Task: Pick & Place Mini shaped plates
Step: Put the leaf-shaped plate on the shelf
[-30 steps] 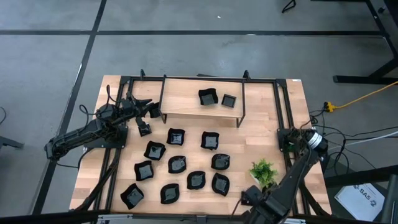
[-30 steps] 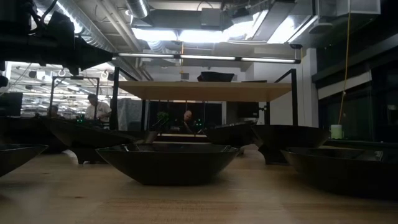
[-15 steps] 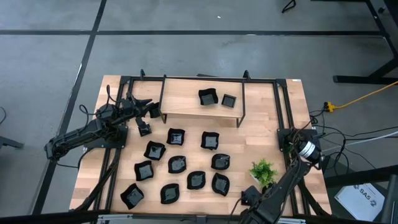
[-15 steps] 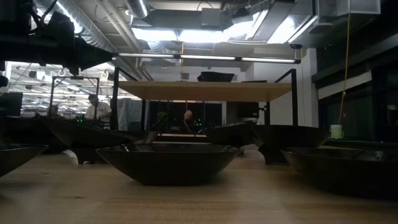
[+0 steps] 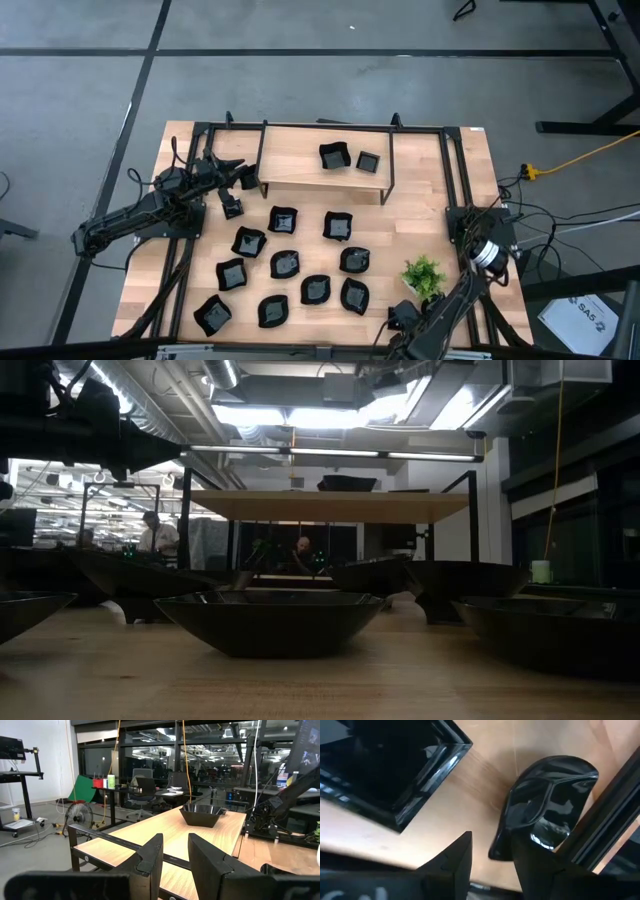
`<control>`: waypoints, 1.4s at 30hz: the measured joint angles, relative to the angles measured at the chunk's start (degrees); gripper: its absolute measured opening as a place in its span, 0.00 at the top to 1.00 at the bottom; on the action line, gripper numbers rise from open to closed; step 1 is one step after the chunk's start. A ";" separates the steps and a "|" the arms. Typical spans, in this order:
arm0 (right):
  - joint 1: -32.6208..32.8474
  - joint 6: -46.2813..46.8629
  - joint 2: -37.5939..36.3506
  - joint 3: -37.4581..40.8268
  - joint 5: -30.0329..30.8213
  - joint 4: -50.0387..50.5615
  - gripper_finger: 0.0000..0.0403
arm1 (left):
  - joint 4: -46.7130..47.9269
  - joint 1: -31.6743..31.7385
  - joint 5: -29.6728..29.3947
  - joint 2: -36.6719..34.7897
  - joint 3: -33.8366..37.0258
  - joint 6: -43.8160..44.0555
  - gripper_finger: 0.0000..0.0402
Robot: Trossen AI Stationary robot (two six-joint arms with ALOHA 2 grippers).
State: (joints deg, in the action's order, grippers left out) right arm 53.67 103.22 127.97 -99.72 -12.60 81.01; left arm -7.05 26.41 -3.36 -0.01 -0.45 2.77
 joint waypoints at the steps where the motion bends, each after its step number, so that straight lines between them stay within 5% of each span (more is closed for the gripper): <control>1: 0.11 0.00 0.30 -0.01 -0.02 0.02 0.66 | 0.00 -0.01 -0.01 0.00 -0.02 0.00 0.79; 10: 0.41 0.09 0.78 0.00 1.05 1.14 0.68 | -0.01 0.00 0.00 0.00 0.00 -0.02 0.79; 25: 0.41 0.24 0.78 0.00 0.52 1.22 0.98 | 0.00 0.00 0.00 0.00 -0.02 0.00 0.79; 42: 0.41 1.16 -2.02 -1.42 -2.00 1.15 0.99 | -0.01 0.00 -0.01 0.00 -0.01 0.00 0.79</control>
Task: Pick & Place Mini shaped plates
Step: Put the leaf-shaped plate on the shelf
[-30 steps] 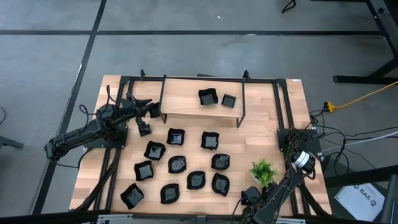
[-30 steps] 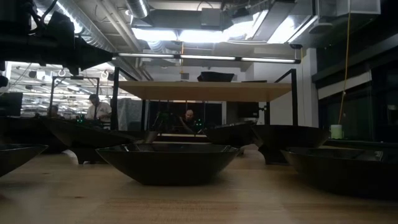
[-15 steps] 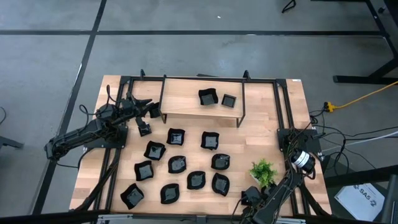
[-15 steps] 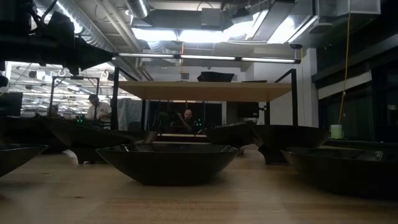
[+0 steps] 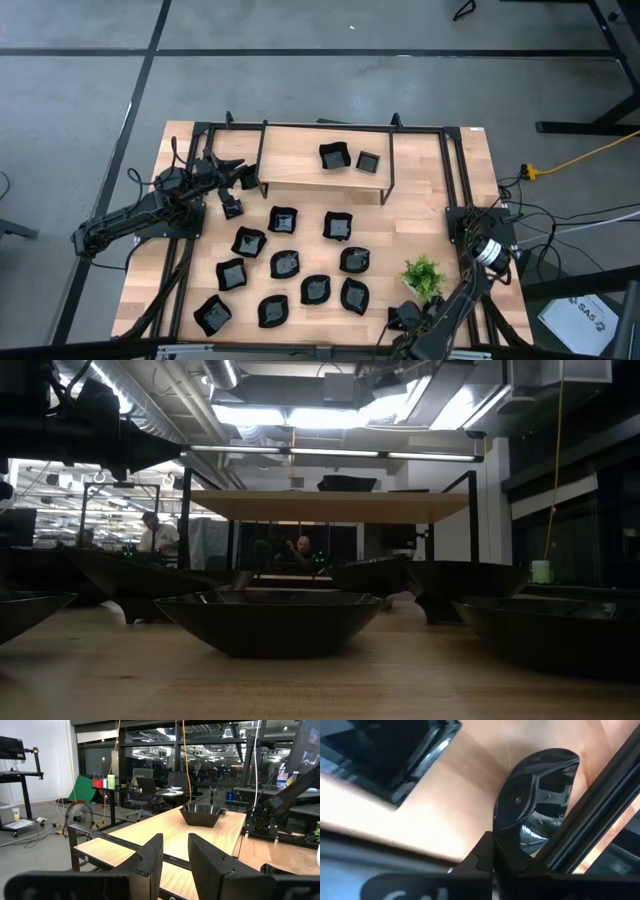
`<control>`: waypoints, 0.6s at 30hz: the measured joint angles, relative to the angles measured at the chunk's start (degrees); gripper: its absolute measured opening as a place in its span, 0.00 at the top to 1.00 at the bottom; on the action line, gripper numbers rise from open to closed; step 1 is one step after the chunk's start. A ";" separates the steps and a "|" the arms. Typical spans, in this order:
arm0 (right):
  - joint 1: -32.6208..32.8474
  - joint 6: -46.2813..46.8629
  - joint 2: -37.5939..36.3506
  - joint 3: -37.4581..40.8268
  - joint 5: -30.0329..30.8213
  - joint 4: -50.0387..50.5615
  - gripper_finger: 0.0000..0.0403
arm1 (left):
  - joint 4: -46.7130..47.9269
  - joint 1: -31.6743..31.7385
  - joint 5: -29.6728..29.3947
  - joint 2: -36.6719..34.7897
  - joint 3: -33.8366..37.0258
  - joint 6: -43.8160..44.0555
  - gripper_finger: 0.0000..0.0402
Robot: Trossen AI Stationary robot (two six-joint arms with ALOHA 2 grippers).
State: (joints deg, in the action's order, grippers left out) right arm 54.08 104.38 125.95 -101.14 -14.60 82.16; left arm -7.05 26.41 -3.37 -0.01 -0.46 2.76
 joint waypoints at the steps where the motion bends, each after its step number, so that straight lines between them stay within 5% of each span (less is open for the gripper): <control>1: 0.00 -0.04 -0.27 -0.89 0.34 0.23 1.00 | 0.01 -0.01 0.01 0.00 0.00 -0.04 0.79; 10: -0.02 -0.92 -0.81 -14.24 2.91 7.94 1.00 | 0.01 -0.02 -0.01 0.00 0.01 -0.02 0.79; 18: -1.54 -8.42 -0.81 -24.13 13.66 7.82 1.00 | 0.01 0.00 0.00 0.00 -0.01 -0.02 0.79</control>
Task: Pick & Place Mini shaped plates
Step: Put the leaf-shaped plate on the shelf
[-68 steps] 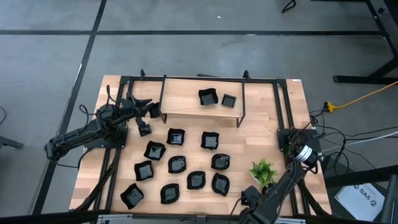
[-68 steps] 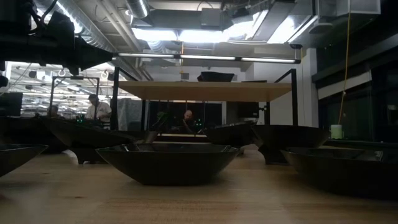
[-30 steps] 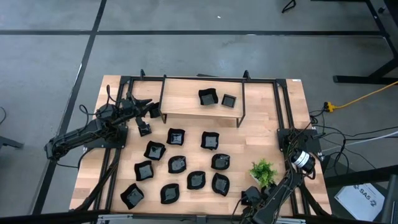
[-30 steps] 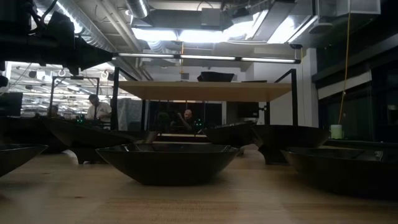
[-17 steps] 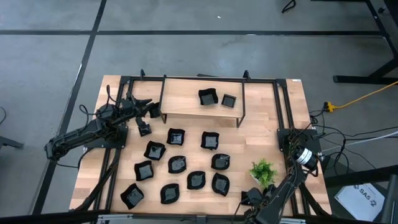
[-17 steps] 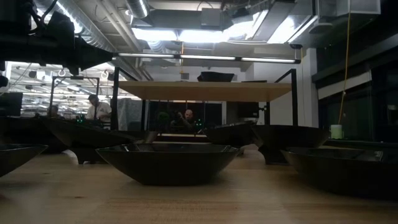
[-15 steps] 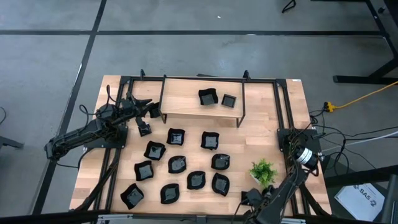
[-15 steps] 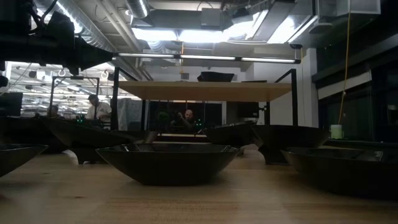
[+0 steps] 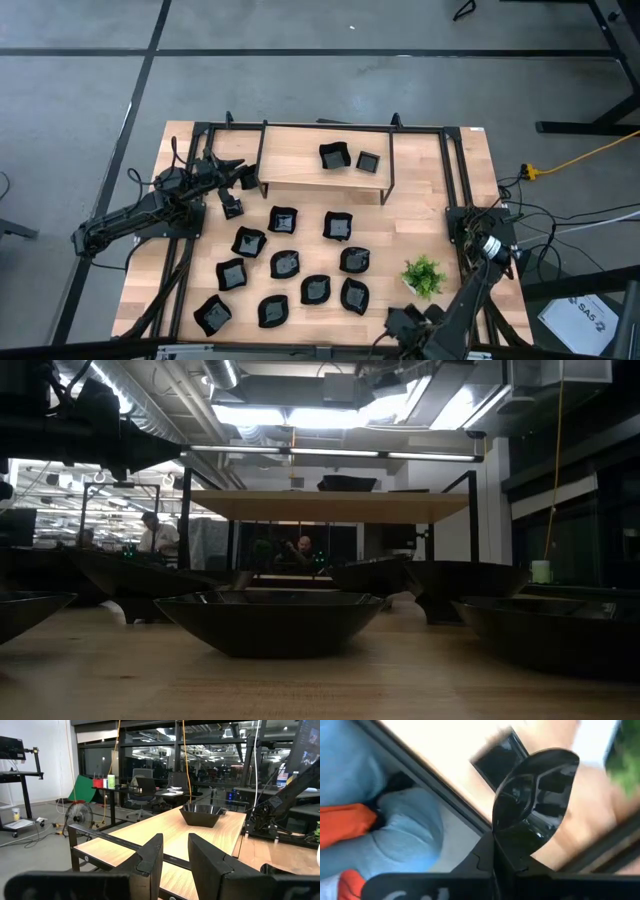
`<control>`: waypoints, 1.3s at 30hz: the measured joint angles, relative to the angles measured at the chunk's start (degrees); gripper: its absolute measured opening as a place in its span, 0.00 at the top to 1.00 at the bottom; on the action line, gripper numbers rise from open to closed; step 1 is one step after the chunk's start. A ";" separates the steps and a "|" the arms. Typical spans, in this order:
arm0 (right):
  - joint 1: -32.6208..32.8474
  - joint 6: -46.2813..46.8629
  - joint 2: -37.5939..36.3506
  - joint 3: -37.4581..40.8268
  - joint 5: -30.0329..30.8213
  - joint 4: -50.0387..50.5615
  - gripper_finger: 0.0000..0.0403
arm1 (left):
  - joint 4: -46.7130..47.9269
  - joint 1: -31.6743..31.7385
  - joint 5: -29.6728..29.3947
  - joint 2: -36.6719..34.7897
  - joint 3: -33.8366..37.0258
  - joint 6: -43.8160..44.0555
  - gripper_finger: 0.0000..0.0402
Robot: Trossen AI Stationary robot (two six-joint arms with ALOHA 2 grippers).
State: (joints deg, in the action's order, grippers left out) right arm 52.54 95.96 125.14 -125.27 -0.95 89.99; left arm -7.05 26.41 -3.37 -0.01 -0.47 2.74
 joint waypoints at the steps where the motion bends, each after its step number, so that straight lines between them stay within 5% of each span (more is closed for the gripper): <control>1: -0.36 -1.79 0.00 -0.92 1.25 0.00 1.00 | 0.00 0.00 -0.01 0.00 0.00 0.02 0.79; 10: -6.65 -25.47 0.00 -6.61 9.49 0.07 1.00 | 0.00 0.00 0.01 0.00 0.00 0.02 0.79; 25: -24.46 -73.66 0.00 -9.73 9.59 -0.07 1.00 | 0.00 0.00 -0.01 0.00 0.00 0.02 0.79; 39: -39.63 -99.55 -0.07 -9.73 11.89 -1.04 1.00 | 0.00 0.00 -0.01 0.00 0.02 0.02 0.79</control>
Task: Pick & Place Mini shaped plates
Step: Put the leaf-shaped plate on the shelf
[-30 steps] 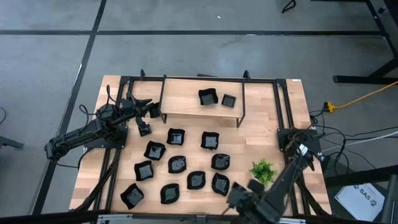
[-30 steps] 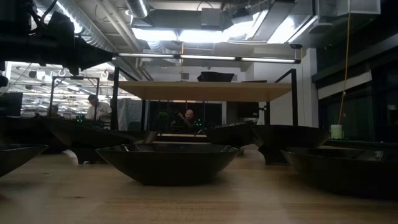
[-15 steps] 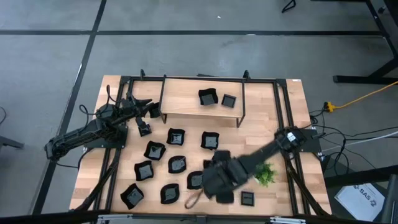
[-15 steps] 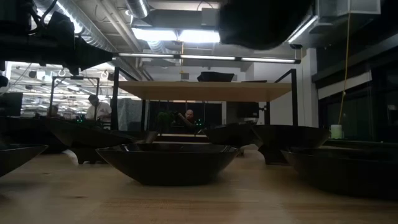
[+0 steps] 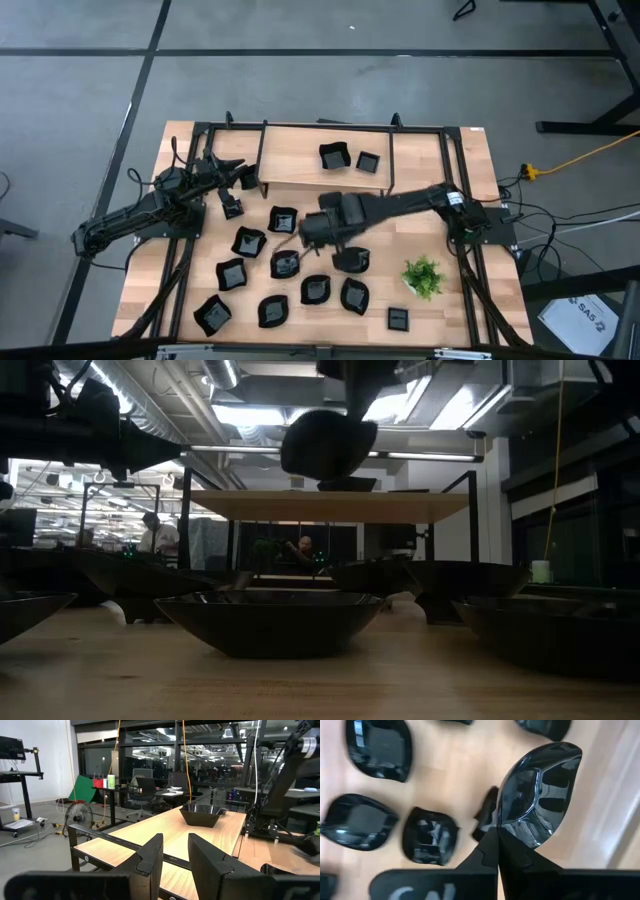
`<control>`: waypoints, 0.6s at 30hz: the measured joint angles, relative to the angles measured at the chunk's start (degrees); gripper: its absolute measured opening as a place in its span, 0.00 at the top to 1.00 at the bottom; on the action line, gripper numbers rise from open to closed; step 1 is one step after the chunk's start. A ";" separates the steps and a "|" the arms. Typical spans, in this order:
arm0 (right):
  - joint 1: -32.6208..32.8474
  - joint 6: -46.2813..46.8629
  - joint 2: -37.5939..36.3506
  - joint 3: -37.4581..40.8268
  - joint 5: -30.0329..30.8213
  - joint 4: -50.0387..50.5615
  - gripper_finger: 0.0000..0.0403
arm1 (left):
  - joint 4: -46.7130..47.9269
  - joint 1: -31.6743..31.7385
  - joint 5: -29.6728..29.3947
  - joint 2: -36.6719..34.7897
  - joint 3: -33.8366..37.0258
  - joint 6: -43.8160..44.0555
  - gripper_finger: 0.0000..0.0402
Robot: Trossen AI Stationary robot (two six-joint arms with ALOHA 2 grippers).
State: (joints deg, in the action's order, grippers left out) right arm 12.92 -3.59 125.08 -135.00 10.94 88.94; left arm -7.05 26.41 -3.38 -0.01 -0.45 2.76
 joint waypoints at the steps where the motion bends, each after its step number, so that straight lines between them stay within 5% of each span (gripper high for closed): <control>1: -0.86 -1.19 -0.04 0.00 0.00 -0.32 1.00 | 0.00 -0.02 0.00 0.00 0.00 -0.04 0.79; 18: -12.03 -20.14 -2.16 -0.02 0.00 -20.29 1.00 | -0.01 0.00 0.01 0.00 -0.01 -0.02 0.79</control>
State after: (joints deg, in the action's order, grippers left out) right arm 0.88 -23.73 122.92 -135.02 10.94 68.66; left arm -7.06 26.41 -3.36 -0.01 -0.46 2.74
